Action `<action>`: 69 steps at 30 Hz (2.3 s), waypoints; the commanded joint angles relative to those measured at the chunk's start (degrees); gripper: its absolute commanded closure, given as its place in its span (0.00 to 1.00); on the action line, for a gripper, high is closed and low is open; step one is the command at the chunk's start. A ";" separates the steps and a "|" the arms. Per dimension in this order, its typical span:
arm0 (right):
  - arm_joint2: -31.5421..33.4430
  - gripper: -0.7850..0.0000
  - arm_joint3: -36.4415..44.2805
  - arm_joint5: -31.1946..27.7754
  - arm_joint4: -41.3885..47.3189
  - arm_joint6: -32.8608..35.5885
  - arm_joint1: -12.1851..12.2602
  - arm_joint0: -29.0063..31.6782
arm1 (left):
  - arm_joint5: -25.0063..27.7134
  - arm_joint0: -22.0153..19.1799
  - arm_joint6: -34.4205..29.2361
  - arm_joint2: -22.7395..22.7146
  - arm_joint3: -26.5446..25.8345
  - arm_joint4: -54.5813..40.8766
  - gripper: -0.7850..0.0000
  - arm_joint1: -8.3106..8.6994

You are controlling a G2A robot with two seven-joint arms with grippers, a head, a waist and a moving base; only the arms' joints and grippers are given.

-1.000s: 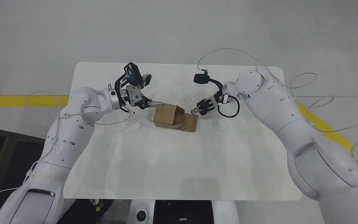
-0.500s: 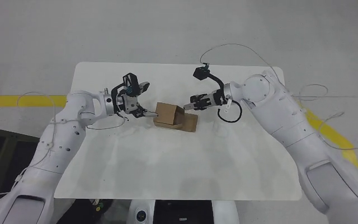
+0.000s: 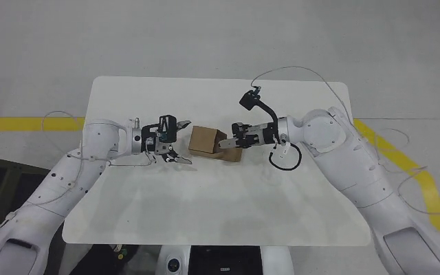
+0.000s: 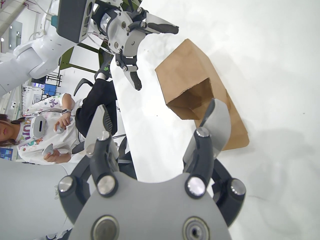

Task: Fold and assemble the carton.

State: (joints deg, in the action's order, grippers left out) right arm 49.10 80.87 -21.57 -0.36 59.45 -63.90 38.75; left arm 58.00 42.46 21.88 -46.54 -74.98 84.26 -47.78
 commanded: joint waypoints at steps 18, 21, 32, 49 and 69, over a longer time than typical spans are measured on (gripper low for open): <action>3.47 0.11 7.14 2.32 0.06 -0.24 1.33 6.50 | -0.95 -9.84 3.41 7.68 12.65 0.42 0.00 -6.11; 3.54 0.12 7.29 2.27 0.11 -0.21 1.32 6.63 | -1.11 -9.86 3.73 8.50 13.47 2.67 0.00 -6.47; 3.42 0.13 7.45 1.81 0.69 0.10 1.19 6.74 | 0.00 -9.95 6.94 10.35 13.92 6.34 0.00 -7.61; 3.51 1.00 -0.09 4.85 -1.58 -2.66 1.06 7.77 | -0.86 -7.17 4.43 8.67 11.00 4.72 0.00 -7.19; -5.62 1.00 -14.85 3.51 1.76 -1.48 -3.88 -1.27 | -1.62 -4.53 -3.64 6.13 8.25 -0.72 0.00 -7.88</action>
State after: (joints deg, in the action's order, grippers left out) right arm 43.96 66.50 -17.93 1.00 57.95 -67.49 37.71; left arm 56.42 37.81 18.46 -40.31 -66.61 83.56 -55.64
